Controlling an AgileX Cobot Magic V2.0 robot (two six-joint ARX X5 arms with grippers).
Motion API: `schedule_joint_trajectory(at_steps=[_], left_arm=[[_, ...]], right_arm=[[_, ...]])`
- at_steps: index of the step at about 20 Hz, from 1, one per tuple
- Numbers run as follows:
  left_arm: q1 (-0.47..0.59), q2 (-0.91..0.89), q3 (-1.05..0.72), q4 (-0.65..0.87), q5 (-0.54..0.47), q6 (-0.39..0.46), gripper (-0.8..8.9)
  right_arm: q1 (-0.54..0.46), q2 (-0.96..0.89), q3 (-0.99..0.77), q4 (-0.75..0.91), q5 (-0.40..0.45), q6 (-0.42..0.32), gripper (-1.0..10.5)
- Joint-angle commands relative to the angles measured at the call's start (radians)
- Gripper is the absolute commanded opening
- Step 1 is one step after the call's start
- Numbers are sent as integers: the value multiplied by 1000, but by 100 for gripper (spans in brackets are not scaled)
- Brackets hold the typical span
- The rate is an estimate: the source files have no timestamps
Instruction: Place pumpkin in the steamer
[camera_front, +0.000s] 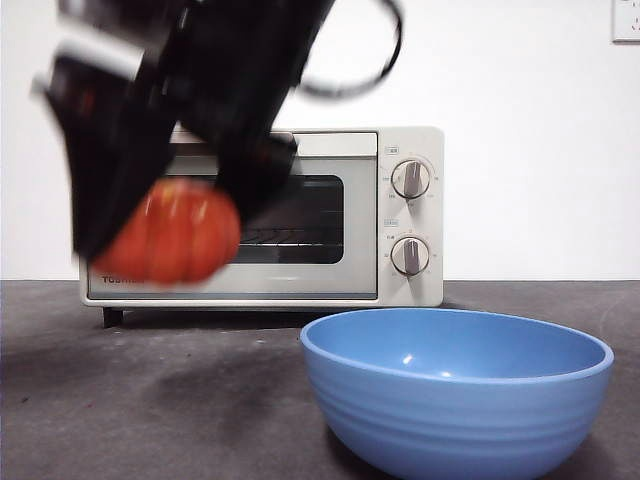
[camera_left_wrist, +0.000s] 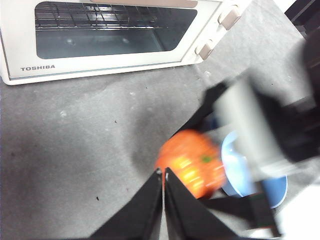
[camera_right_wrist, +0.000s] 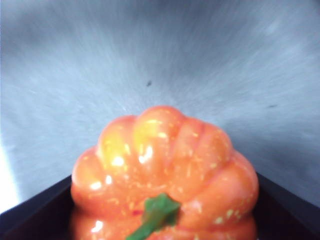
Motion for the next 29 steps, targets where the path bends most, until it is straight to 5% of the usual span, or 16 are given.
schedule_joint_trajectory(at_steps=[1,10,22,29], left_arm=[[-1,4,21,11,2,13,16],[-1,4,21,11,2,14,16],[-1,4,21,11,2,17,16],[-1,4,21,11,2,18,16]], right_arm=[[-6,-73,22,-77,5,5,376],[-117,-361,-119,-227,-4,14,376],[-130,-459,-557,76,-3,104,377],[-130,-422,-636,159,-5,113,382]])
